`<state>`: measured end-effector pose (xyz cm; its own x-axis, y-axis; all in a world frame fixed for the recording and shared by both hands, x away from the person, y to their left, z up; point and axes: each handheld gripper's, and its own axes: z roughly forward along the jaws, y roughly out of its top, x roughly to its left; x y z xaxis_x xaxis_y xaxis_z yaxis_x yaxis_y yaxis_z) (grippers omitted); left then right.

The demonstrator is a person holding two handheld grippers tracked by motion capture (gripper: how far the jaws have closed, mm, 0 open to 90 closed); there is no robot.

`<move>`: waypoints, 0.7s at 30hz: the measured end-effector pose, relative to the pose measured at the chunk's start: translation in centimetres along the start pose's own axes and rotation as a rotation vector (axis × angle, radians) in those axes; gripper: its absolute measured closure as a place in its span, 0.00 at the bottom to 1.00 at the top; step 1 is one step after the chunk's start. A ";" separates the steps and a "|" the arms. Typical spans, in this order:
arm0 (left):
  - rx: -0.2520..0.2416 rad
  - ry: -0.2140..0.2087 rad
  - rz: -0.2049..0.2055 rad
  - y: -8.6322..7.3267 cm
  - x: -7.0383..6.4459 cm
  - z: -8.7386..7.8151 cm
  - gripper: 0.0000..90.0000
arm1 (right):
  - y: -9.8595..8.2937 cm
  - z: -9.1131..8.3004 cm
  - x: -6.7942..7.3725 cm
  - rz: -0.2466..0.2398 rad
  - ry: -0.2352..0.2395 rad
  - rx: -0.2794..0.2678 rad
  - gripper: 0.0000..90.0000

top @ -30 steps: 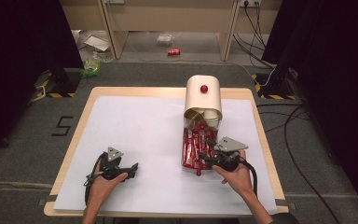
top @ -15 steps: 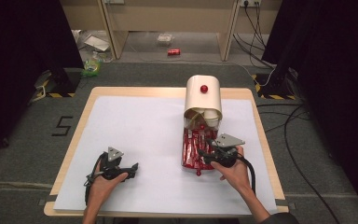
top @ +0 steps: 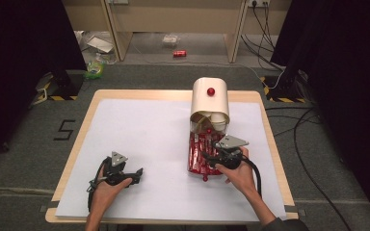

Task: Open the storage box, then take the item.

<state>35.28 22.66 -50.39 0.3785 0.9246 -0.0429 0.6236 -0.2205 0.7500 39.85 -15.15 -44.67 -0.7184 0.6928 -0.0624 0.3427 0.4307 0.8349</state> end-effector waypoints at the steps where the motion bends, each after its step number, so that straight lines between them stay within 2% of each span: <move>1: 0.000 0.000 0.000 0.0 0.0 0.0 0.13 | 0.0 0.0 0.0 0.001 -0.002 0.002 0.51; 21: -0.002 0.000 -0.002 0.0 0.0 0.0 0.14 | 0.1 0.5 0.3 -0.006 -0.009 0.034 0.53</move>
<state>35.26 22.68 -50.40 0.3775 0.9249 -0.0445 0.6227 -0.2180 0.7515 39.99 -14.64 -44.88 -0.7150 0.6954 -0.0723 0.3594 0.4542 0.8152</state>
